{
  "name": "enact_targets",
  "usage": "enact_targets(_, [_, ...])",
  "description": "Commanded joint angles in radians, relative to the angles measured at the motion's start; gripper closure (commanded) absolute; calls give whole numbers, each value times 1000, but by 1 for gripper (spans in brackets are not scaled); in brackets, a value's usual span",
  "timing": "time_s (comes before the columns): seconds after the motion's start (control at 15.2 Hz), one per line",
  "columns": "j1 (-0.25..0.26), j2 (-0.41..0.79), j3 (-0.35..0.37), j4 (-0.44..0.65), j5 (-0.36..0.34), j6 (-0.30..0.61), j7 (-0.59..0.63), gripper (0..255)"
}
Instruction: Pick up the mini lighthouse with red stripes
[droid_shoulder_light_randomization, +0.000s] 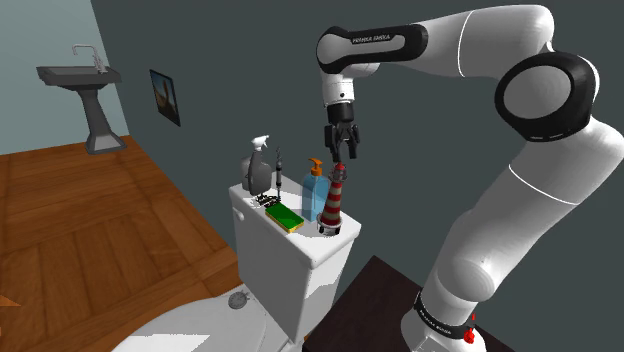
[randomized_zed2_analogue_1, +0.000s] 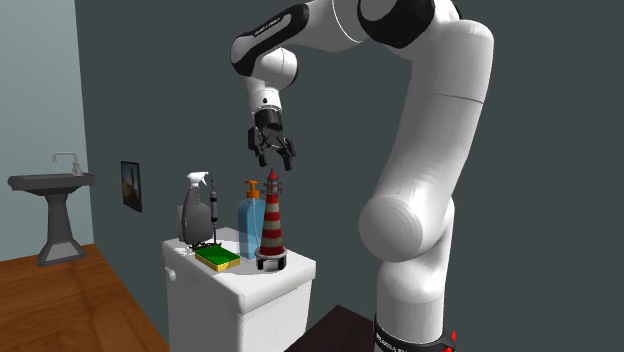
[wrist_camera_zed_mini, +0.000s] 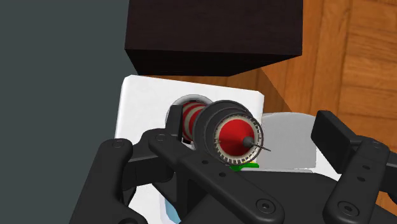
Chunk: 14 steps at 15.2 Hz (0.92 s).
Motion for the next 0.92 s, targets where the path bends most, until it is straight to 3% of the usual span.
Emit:
enact_targets(0.0, [-2, 38, -9, 21, 16, -2, -15, 0])
enact_targets(0.53, [-3, 41, -10, -64, 15, 86, -24, 0])
enact_targets(0.59, [-3, 43, -9, -62, 15, 86, -23, 255])
enact_targets(0.86, [-3, 44, -9, -61, 16, 86, -23, 255])
